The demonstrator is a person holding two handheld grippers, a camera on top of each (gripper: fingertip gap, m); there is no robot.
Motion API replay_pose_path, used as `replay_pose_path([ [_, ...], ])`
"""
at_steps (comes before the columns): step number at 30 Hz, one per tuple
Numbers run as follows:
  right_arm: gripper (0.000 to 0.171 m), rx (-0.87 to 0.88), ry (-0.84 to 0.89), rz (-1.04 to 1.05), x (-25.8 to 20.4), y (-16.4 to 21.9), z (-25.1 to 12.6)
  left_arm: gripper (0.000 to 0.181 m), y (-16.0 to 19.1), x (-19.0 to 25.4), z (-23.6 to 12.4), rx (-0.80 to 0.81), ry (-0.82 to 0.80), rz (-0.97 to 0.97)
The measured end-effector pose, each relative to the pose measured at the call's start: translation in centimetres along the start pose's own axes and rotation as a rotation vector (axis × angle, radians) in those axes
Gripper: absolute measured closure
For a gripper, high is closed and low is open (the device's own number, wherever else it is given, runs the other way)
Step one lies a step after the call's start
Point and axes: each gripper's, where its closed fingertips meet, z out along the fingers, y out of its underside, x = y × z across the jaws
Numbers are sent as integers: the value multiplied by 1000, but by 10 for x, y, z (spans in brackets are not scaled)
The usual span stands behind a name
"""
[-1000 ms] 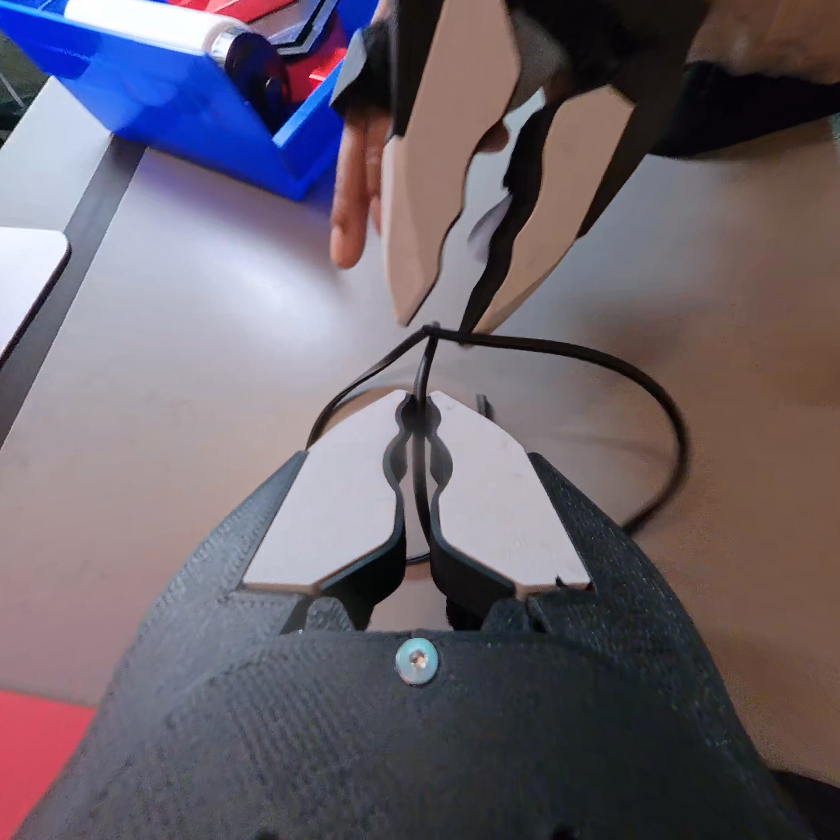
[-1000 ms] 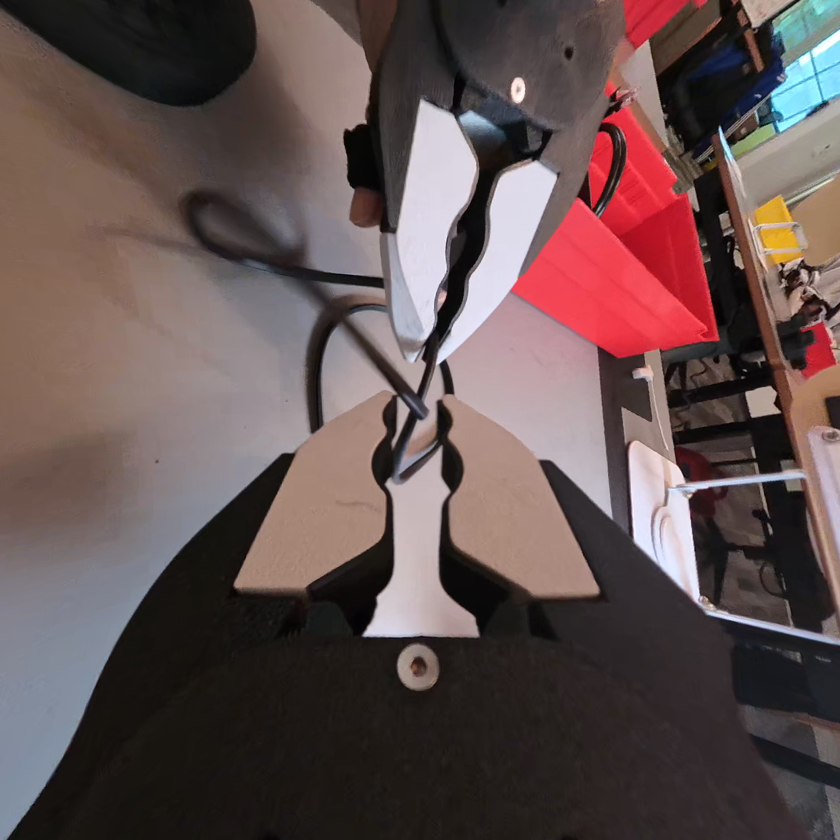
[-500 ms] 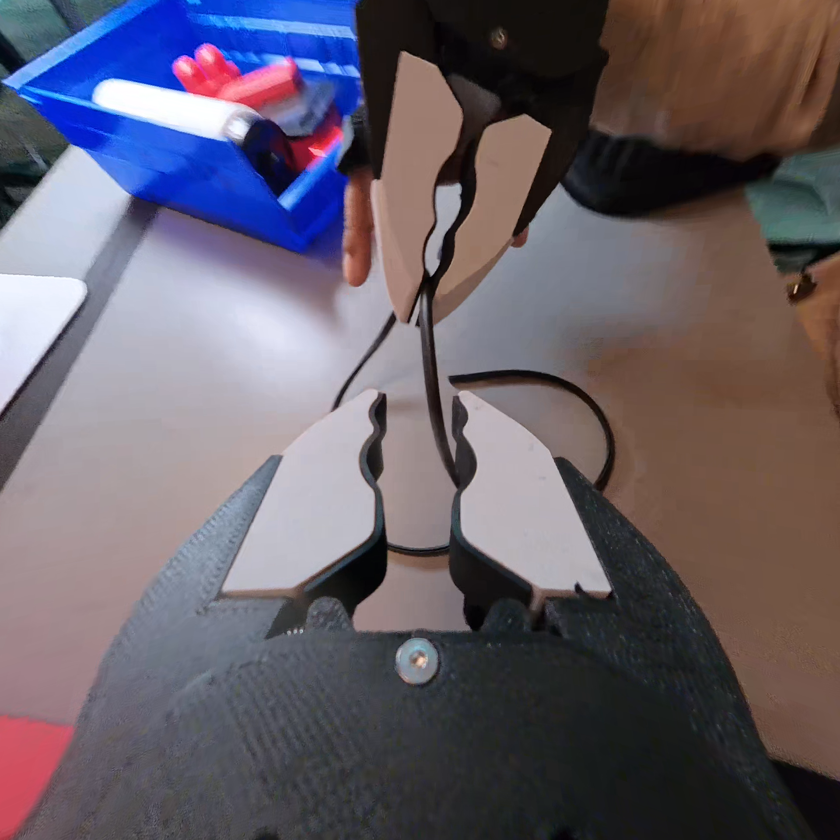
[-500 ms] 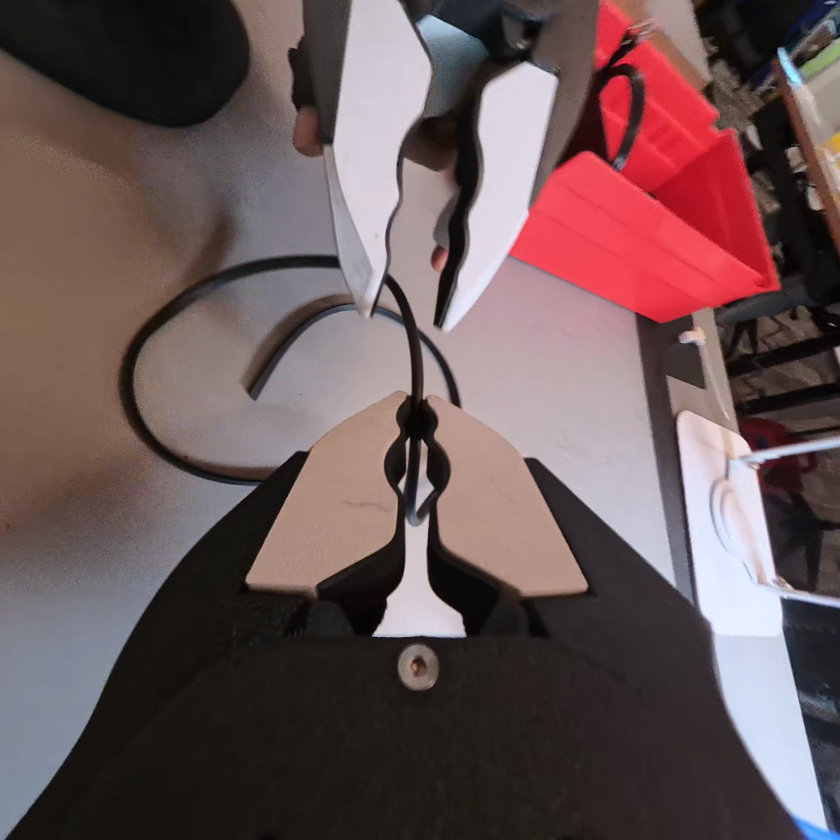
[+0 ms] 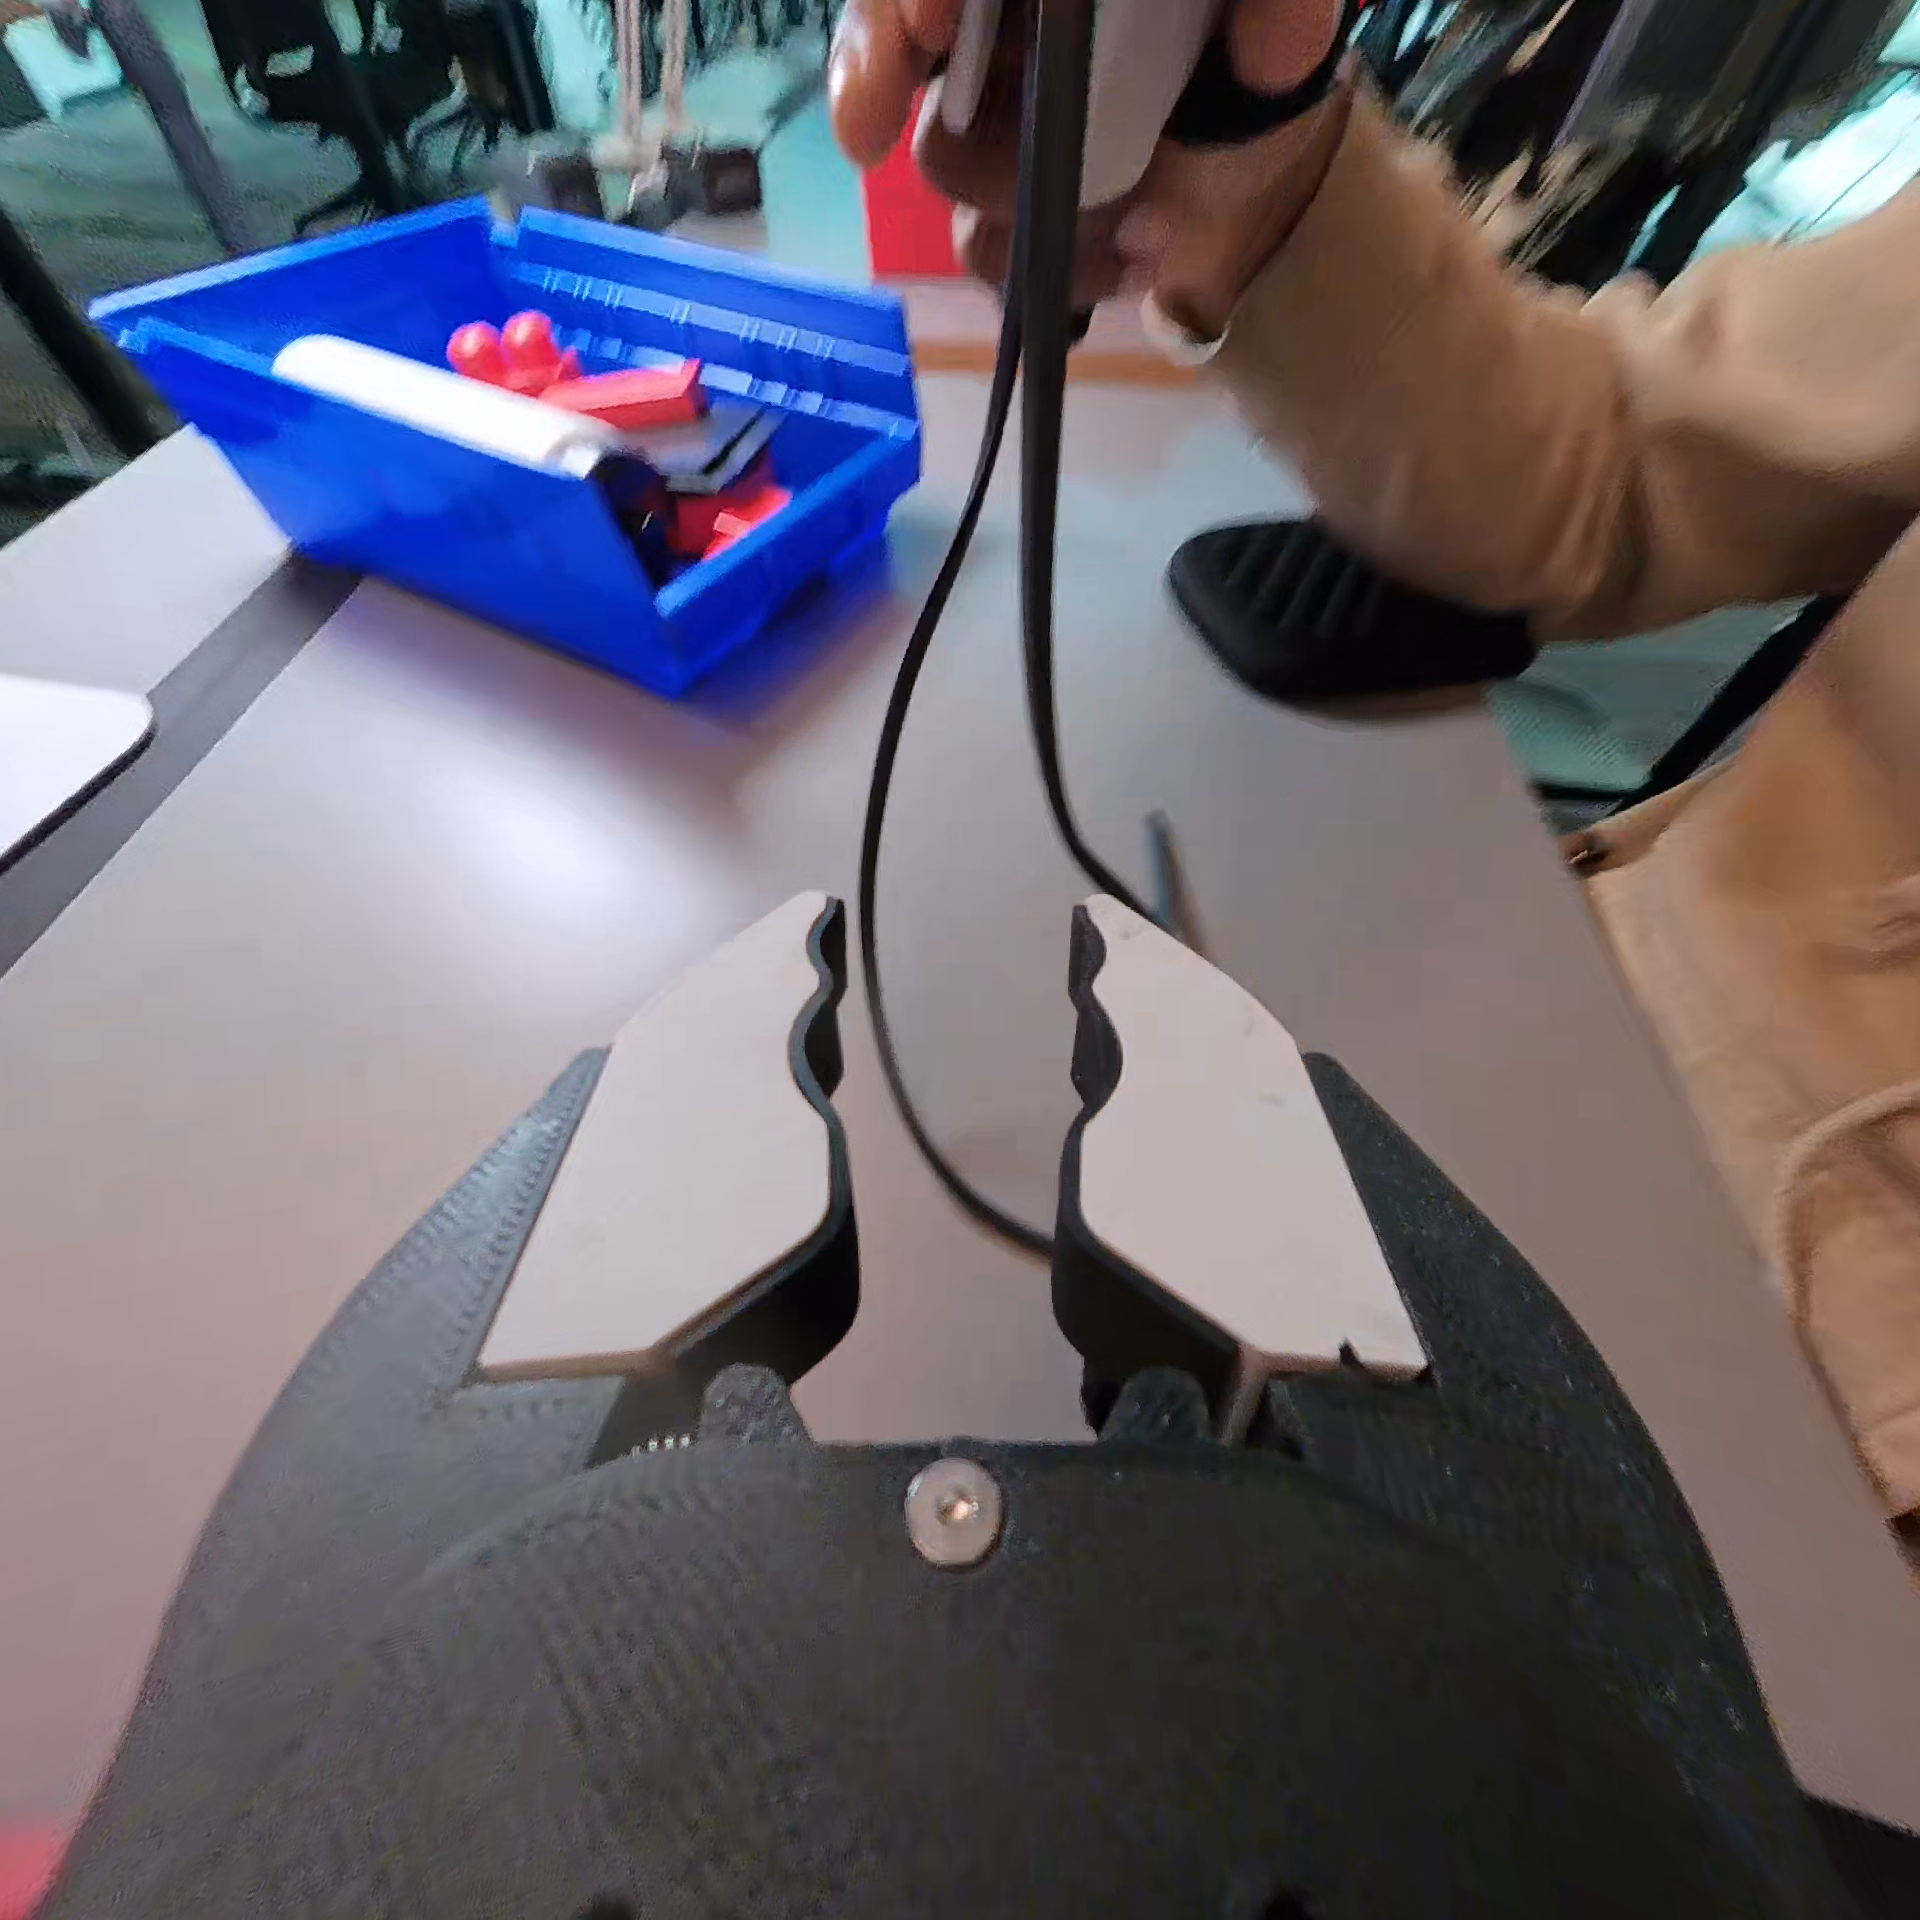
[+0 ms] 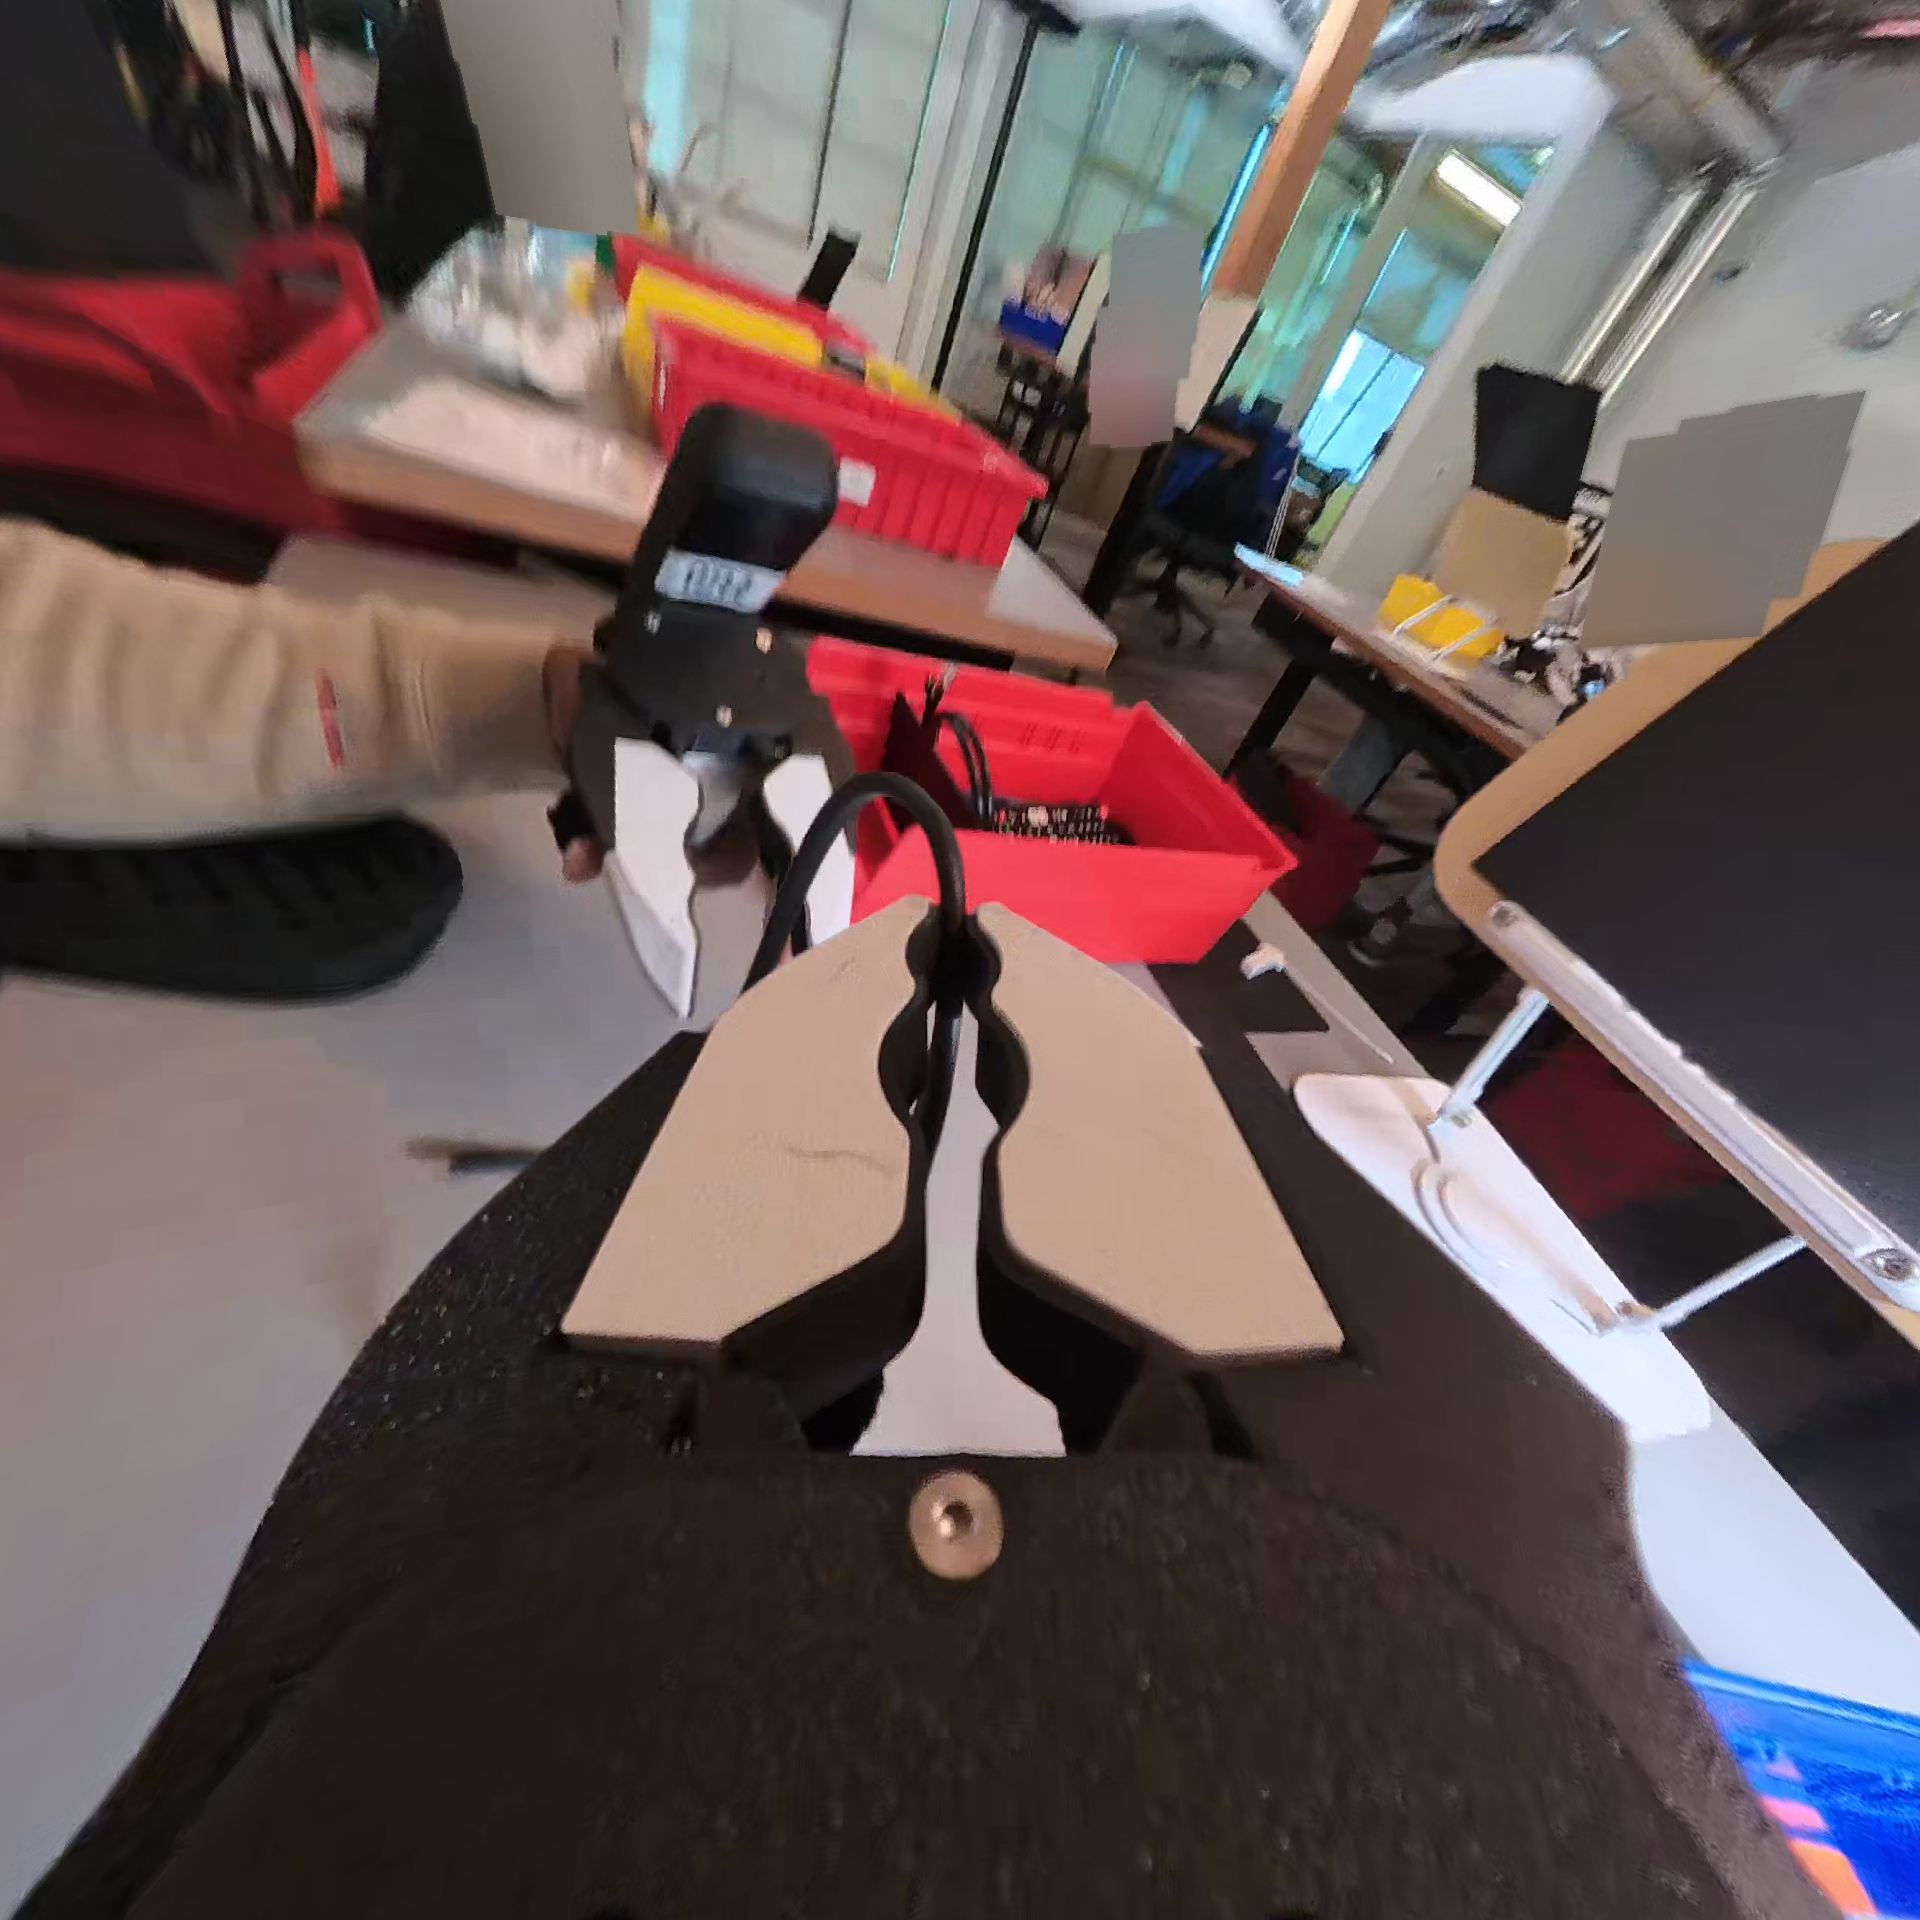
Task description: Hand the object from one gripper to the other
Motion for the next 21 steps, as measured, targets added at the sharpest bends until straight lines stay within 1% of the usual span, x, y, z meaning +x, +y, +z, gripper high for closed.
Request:
replay_pose_path([
  [2, 168, 72, -19, 59, 0, -19, -5, 135, -17, 10, 1, 78, 56, -21],
  [4, 169, 132, -20, 84, 2, -36, -7, 132, -25, 18, 6, 103, 83, -20],
  [6, 168, 147, 0, 73, 8, -49, -10, 133, -24, 19, 14, 79, 61, 10],
  [9, 168, 98, 91, -16, 37, -69, -17, 135, -22, 9, 17, 56, -21, 45],
  [11, 168, 42, 167, -45, 70, -86, -26, 138, -21, 0, 14, 54, -64, 36],
  [13, 168, -40, 281, -122, 113, -100, -39, 143, -18, -6, 11, 47, -92, 30],
  [18, 168, -247, 586, -239, 226, -117, -84, 144, -13, -9, 8, 21, -126, 51],
  [21, 169, -308, 744, -298, 269, -128, -115, 144, -15, -9, 7, 29, -125, 59],
])
